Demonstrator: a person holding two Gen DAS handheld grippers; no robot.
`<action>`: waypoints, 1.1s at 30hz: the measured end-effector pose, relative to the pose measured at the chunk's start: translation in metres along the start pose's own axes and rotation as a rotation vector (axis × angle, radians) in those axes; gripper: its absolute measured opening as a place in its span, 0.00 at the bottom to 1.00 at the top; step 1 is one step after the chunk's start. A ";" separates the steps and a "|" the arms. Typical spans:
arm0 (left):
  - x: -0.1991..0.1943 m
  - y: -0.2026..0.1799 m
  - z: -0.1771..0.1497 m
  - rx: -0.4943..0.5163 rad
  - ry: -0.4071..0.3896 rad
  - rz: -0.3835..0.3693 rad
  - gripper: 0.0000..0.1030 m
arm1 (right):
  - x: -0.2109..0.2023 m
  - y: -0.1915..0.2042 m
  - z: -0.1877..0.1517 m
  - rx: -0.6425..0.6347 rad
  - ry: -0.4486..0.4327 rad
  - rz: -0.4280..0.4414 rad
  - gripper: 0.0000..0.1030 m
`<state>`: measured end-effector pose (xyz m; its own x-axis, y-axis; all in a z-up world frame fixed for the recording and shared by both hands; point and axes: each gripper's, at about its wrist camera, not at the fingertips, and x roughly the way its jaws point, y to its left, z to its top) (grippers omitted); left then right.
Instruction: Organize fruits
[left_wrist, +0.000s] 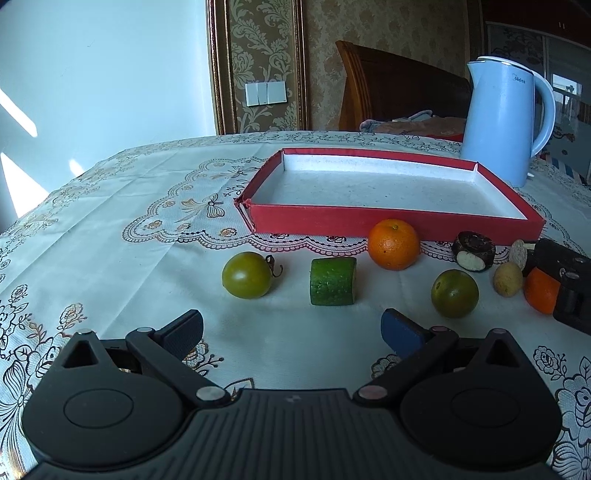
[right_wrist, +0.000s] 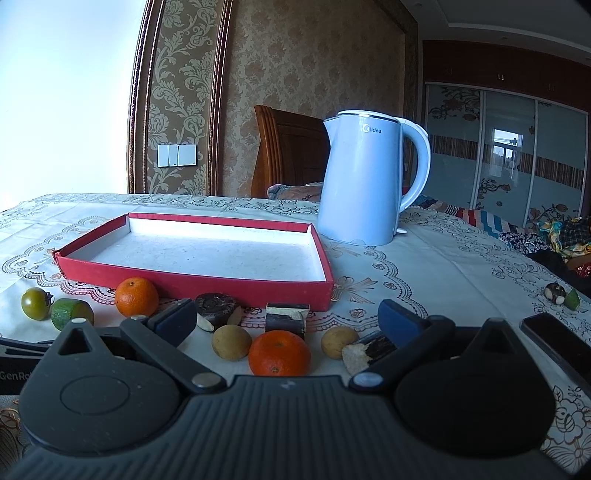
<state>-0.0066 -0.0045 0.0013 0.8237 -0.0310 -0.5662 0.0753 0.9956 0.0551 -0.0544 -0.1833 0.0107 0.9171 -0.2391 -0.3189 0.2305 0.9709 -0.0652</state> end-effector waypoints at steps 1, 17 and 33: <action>0.000 -0.001 0.000 0.002 0.003 0.000 1.00 | 0.000 0.000 0.000 0.001 0.000 0.000 1.00; -0.001 0.003 0.005 -0.041 0.007 -0.026 1.00 | -0.001 0.000 0.001 0.001 -0.004 0.006 1.00; 0.001 0.004 0.016 -0.010 -0.038 0.057 1.00 | -0.001 0.000 0.001 0.002 -0.005 0.014 1.00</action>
<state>0.0033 -0.0024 0.0136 0.8471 0.0225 -0.5309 0.0224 0.9967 0.0780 -0.0554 -0.1826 0.0118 0.9219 -0.2259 -0.3146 0.2186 0.9740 -0.0590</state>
